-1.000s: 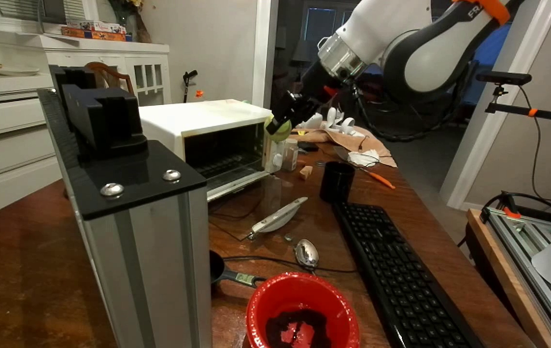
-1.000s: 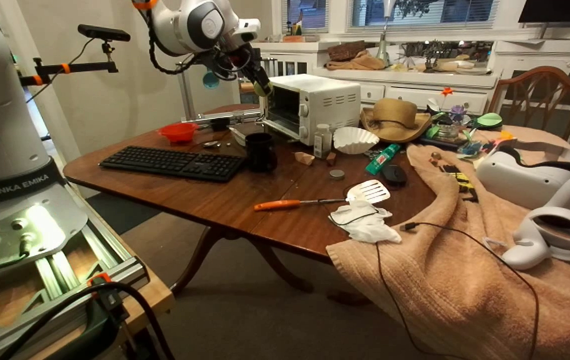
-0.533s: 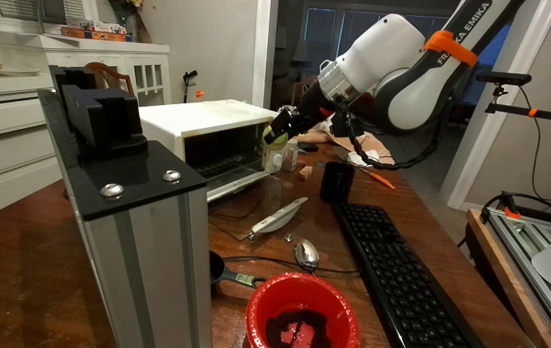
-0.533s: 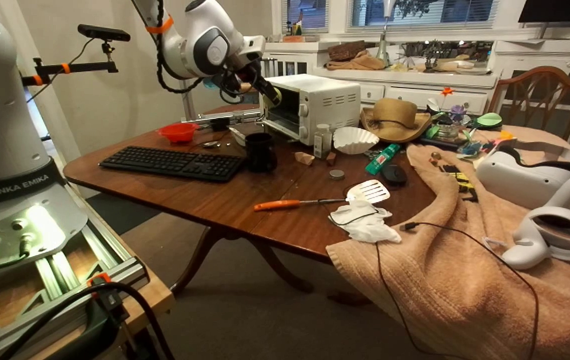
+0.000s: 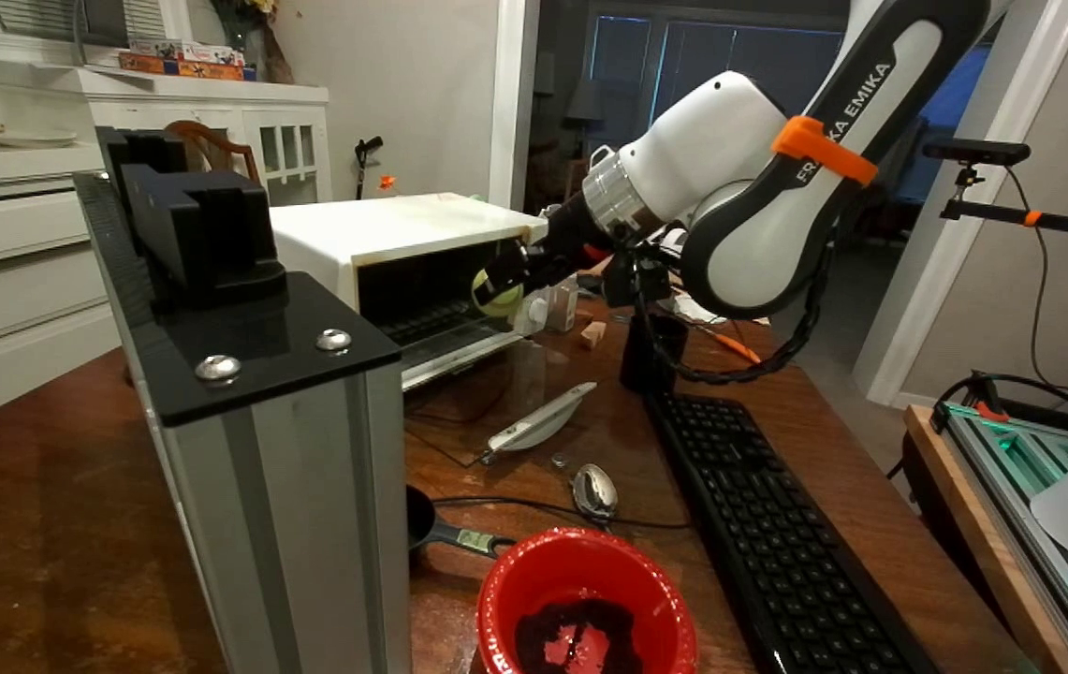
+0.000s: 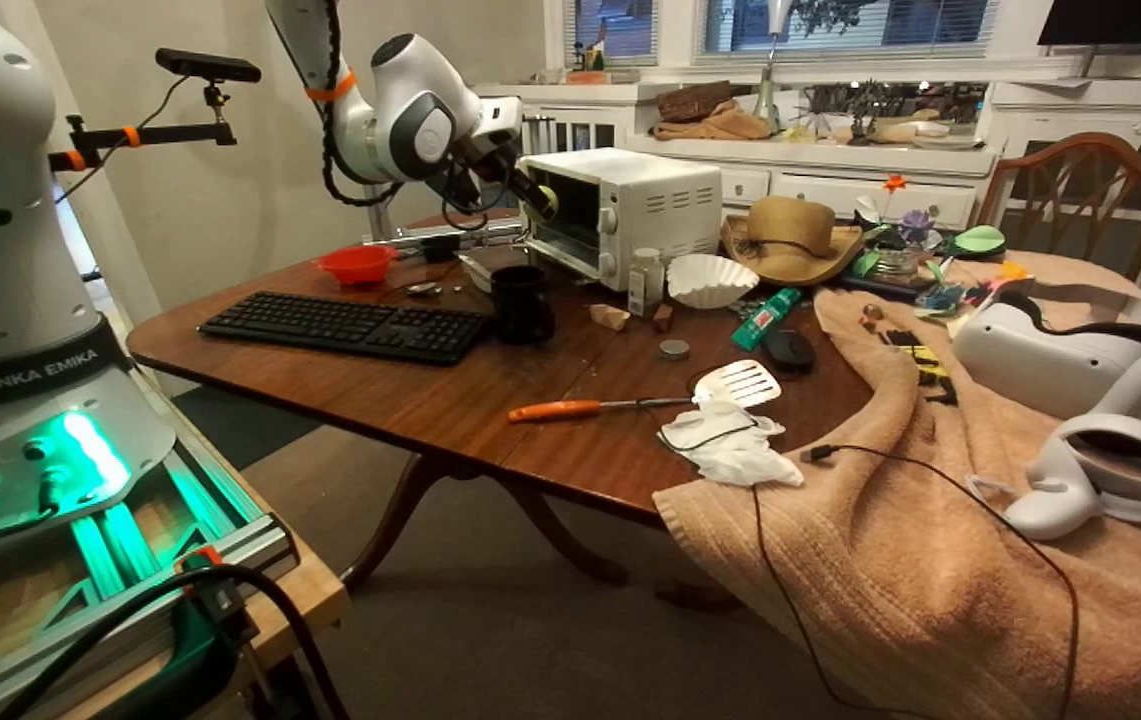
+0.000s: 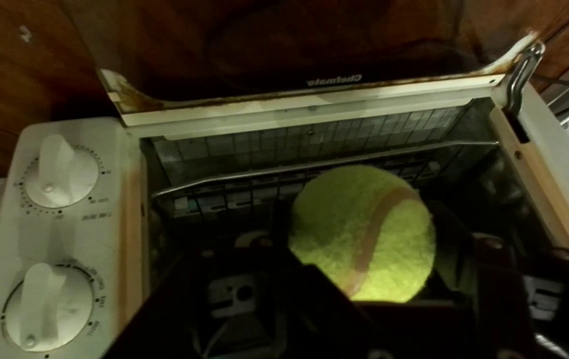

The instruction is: Put the tennis ball into the microwave

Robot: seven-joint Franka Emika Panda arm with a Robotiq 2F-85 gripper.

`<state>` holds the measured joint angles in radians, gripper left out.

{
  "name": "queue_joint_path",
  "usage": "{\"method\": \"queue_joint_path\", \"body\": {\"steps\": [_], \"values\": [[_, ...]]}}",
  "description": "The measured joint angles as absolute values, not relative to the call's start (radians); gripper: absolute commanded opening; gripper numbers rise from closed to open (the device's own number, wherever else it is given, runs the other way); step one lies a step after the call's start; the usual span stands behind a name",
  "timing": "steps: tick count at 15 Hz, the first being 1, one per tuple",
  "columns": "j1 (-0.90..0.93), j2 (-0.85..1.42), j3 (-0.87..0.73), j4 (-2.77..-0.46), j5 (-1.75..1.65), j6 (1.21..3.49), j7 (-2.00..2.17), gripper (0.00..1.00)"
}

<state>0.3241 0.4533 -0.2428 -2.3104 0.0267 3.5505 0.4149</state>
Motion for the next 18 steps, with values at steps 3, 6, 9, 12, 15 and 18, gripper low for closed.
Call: {"method": "queue_joint_path", "body": {"steps": [3,6,9,12,15,18], "values": [[0.369,0.502,-0.282,-2.257,0.057,3.561,0.397,0.42],[0.404,0.547,-0.325,-2.204,0.084,3.562,0.388,0.42],[0.422,0.589,-0.359,-2.157,0.096,3.562,0.385,0.42],[0.429,0.628,-0.377,-2.118,0.097,3.562,0.385,0.67],[0.431,0.647,-0.38,-2.101,0.097,3.562,0.385,0.67],[0.432,0.649,-0.381,-2.097,0.097,3.562,0.385,0.42]]}}
